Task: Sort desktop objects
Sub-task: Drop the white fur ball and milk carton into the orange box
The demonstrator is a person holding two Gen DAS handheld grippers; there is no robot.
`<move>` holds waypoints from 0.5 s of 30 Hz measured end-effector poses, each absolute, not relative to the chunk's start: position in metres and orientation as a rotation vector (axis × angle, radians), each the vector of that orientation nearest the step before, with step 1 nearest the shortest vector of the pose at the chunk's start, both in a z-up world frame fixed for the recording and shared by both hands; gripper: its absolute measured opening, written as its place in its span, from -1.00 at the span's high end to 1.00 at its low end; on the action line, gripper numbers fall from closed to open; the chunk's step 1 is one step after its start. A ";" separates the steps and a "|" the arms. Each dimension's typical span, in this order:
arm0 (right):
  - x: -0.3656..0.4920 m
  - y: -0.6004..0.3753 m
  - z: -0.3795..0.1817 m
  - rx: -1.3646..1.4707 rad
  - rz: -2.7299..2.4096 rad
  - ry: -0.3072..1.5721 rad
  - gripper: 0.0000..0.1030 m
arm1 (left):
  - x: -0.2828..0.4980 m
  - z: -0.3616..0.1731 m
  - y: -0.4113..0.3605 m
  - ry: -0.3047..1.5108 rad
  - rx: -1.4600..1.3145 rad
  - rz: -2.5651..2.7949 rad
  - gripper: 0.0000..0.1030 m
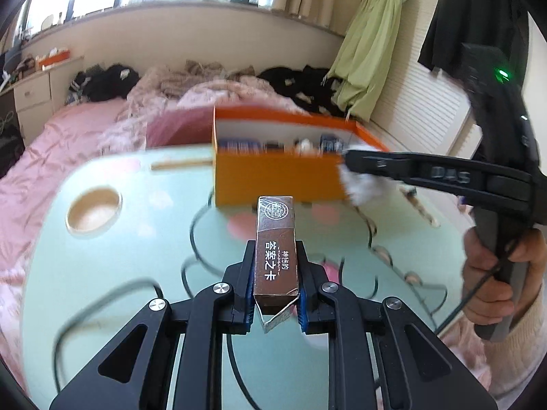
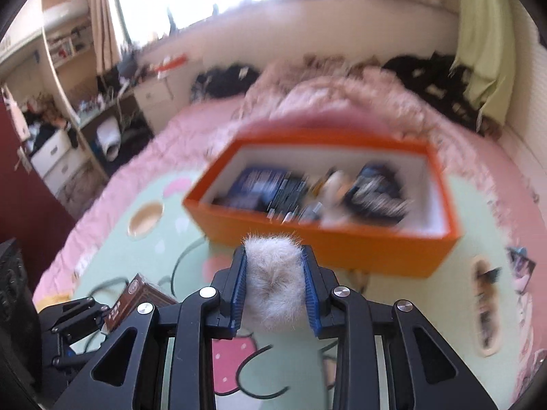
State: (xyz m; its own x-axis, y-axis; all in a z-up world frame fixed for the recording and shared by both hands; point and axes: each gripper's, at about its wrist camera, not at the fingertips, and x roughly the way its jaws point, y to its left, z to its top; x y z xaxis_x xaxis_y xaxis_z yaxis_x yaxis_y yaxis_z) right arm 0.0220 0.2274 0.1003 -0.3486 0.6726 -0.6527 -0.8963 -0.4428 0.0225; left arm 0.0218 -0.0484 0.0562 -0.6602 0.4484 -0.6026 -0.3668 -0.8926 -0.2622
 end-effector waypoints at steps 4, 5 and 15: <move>0.035 0.243 0.131 -0.628 1.906 0.446 0.45 | -0.001 0.085 -0.047 -0.183 -0.893 2.512 0.62; 0.037 0.248 0.137 -0.614 1.894 0.445 0.45 | -0.013 0.093 -0.046 -0.188 -0.880 2.513 0.62; 0.043 0.311 0.132 -0.627 1.769 0.571 0.23 | -0.117 0.102 -0.011 -0.281 -0.991 2.434 0.50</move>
State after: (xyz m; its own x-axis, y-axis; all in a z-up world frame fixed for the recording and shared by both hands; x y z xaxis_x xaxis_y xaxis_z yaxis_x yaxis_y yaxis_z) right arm 0.0432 0.3109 0.1317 -0.2397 0.7053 -0.6671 -0.9622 -0.2640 0.0667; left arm -0.1170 -0.0111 0.1023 -0.6140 0.5157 -0.5975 -0.3657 -0.8567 -0.3636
